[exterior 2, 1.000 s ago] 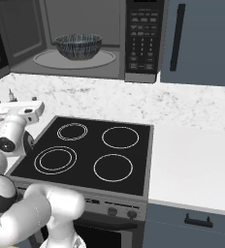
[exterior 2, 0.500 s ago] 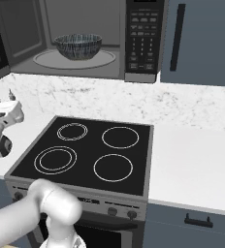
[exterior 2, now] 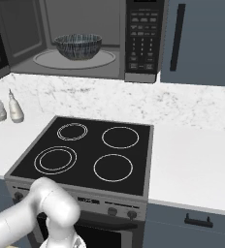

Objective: Open the microwave, place the bowl with waffle inside the microwave, then close the microwave door and turn it on.

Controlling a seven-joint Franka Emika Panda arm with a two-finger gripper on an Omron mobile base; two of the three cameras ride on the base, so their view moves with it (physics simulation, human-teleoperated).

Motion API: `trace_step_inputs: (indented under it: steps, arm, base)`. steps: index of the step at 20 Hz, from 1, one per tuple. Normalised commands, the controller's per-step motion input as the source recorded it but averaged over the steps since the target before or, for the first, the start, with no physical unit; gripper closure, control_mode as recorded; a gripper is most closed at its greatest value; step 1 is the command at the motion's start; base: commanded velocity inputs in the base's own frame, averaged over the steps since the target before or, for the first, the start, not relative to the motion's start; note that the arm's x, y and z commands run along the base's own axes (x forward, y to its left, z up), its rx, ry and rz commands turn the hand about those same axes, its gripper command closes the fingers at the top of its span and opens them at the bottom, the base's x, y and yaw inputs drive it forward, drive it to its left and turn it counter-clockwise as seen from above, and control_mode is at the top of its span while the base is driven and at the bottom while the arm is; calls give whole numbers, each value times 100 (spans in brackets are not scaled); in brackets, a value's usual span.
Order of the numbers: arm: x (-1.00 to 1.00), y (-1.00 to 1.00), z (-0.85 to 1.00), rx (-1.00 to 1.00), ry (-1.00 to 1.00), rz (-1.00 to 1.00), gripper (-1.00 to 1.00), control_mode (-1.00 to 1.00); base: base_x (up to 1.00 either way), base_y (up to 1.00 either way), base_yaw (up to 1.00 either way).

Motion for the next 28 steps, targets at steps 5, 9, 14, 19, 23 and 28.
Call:
trace_step_inputs:
  steps: [5,9,14,19,23,28]
  arm:
    - [-48,46,30,-12,-12,-22,-100,-100]
    - [-40,28,54,-8,-10,-20,-100,-100]
    - [-32,20,24,-7,-16,-19,-100,-100]
    - [-24,58,0,-2,-22,-5,-100,-100]
    - [-4,76,0,0,-13,0,-100,-100]
    - [0,73,-7,0,-4,0,-100,-100]
  base:
    - [0,0,0]
    - [0,0,0]
    - [0,0,0]
    - [0,0,0]
    - [0,0,0]
    - [0,0,0]
